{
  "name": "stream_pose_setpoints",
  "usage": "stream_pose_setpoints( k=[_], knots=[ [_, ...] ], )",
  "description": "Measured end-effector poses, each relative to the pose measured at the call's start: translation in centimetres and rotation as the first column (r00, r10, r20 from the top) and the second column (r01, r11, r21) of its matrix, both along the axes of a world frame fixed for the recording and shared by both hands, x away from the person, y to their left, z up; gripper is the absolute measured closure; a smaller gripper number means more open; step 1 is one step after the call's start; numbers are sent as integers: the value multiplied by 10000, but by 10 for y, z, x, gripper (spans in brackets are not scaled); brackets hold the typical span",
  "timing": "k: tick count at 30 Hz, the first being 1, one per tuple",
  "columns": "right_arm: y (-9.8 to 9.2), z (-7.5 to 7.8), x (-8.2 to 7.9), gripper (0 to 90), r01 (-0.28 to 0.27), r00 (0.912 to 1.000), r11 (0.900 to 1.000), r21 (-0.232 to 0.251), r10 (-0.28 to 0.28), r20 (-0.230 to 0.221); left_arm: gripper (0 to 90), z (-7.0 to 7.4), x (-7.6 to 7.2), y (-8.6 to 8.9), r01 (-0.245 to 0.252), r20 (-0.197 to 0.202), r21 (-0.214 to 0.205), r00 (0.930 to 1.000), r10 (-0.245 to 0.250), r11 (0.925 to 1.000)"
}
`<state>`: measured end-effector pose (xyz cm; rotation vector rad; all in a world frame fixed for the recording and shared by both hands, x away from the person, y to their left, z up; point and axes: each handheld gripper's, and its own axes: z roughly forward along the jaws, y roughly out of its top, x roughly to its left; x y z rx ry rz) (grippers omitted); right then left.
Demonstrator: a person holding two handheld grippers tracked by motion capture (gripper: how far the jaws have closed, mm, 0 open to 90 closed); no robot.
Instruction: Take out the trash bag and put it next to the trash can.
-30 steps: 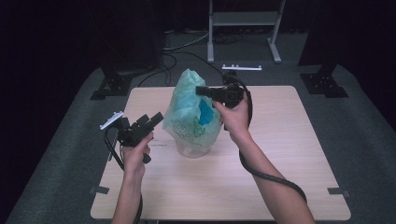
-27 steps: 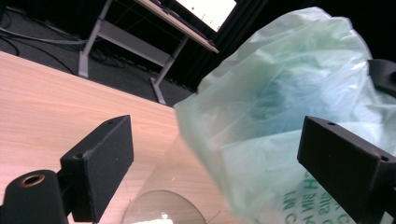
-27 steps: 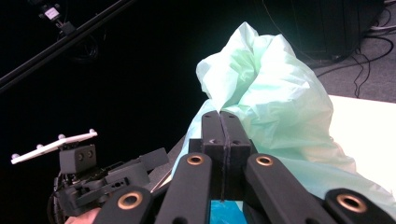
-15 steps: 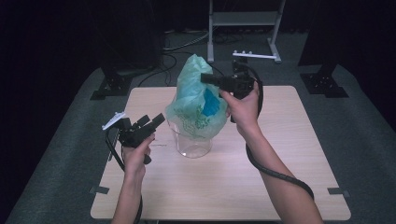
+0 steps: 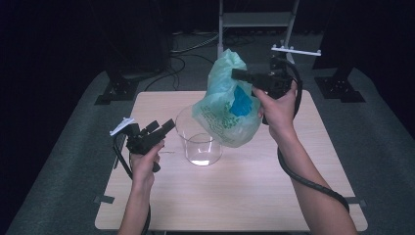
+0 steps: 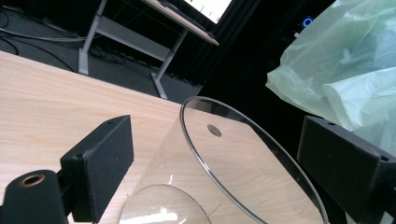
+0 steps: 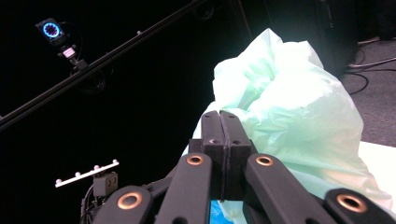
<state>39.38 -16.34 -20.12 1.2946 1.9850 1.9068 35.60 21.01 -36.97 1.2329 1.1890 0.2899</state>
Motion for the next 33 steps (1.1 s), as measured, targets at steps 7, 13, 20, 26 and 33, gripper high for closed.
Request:
stream_pose_setpoints(
  k=[7, 13, 20, 26, 33],
  knots=[
    [-14, -5, 0, 900, 267, 9996, 9996, -10, -267, -111, 96, 0, -1, -1, -31, 0, -3, 10000, 31, 10000],
    [-29, -10, -1, 900, 551, 9983, 9985, 36, -550, -181, 96, 0, 0, -3, -5, -36, 32, 10000, 5, 10000],
    [-45, -16, -1, 900, 877, 9958, 9961, 21, -876, -281, 96, 0, 0, -4, 8, -58, 33, 10000, -8, 10000],
    [-52, -22, 0, 900, 1038, 9938, 9946, -25, -1038, -392, 96, 0, -1, -3, -3, -104, 35, 9999, 3, 10000],
    [-60, -31, 2, 900, 1242, 9909, 9922, -107, -1246, -511, 96, -1, 0, -2, -20, -138, -30, 9999, 19, 10000]
  ],
)
